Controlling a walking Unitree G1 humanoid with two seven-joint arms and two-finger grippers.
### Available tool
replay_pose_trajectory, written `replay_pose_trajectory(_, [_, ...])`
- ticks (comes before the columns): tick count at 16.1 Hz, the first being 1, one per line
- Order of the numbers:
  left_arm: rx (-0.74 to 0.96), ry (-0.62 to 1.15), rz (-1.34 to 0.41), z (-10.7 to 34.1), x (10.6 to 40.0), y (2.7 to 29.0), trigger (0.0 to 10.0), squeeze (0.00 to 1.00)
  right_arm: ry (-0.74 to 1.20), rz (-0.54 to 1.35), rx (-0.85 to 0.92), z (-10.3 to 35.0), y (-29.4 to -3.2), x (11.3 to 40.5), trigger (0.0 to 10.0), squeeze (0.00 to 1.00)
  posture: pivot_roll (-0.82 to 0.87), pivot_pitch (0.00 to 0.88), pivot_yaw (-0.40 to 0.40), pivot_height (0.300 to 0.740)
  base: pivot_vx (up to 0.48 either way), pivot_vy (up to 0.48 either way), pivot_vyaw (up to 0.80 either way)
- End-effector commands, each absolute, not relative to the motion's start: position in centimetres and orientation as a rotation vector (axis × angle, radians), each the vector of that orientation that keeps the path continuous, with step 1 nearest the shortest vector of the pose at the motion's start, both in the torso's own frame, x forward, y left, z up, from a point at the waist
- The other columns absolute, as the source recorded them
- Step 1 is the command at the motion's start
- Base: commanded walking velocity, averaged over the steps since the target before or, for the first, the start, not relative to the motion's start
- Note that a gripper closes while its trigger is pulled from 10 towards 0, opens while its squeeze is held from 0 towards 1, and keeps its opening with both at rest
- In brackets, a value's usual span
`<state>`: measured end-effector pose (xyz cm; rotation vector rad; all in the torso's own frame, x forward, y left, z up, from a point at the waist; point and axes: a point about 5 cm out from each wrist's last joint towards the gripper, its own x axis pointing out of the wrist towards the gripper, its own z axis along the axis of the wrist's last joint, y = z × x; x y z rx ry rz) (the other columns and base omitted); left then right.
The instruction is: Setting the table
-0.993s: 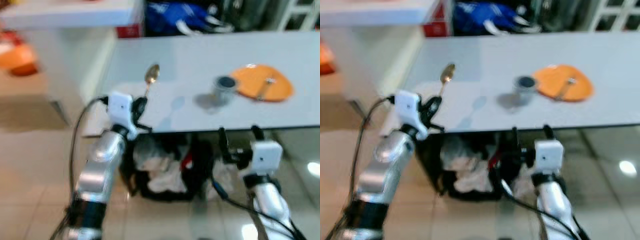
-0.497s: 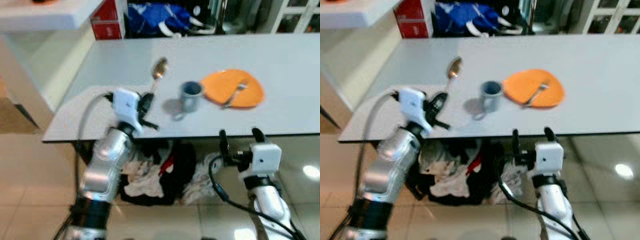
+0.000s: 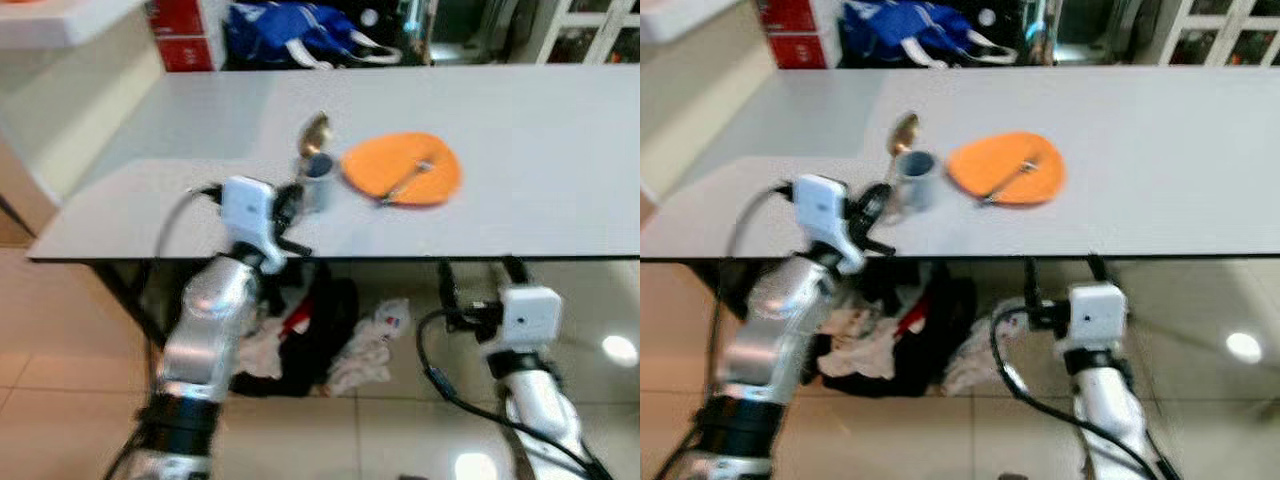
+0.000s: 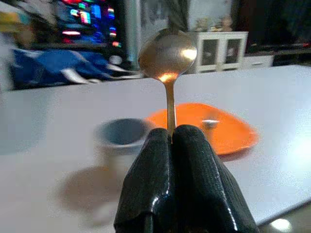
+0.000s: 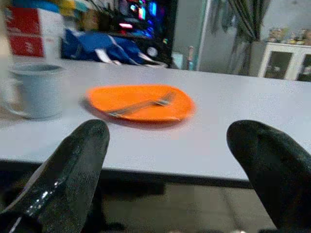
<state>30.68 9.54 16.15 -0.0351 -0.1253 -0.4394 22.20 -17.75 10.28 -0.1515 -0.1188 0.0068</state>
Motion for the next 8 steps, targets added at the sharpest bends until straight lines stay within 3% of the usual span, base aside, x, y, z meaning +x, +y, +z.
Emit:
replay_pose_trajectory(1, [-0.016,-0.136,-0.42,16.5,31.0,10.1,0.0,0.0,-0.128,0.006,-0.142,10.4,-17.6,22.2,10.0,0.0,-0.15,0.0,0.064,0.736,0.0,-0.416,0.0])
replay_pose_trajectory(2, [-0.015,-0.124,-0.402,16.4,31.3,10.3,0.0,0.0,-0.126,0.007,-0.141,10.4,-17.6,22.1,10.0,0.0,-0.15,0.0,0.064,0.736,0.274,-0.39,0.0])
replay_pose_trajectory(6, [0.046,-0.112,-0.387,16.4,32.1,10.7,0.0,0.0,-0.123,0.009,-0.147,10.3,-17.6,22.1,10.0,0.0,-0.15,0.0,0.065,0.736,0.0,0.0,0.0])
replay_pose_trajectory(8, [0.075,-0.118,-0.386,16.6,32.3,10.7,0.0,0.0,-0.122,0.008,-0.145,10.3,-17.5,22.0,10.0,0.0,-0.15,0.0,0.067,0.736,0.471,0.0,-0.29])
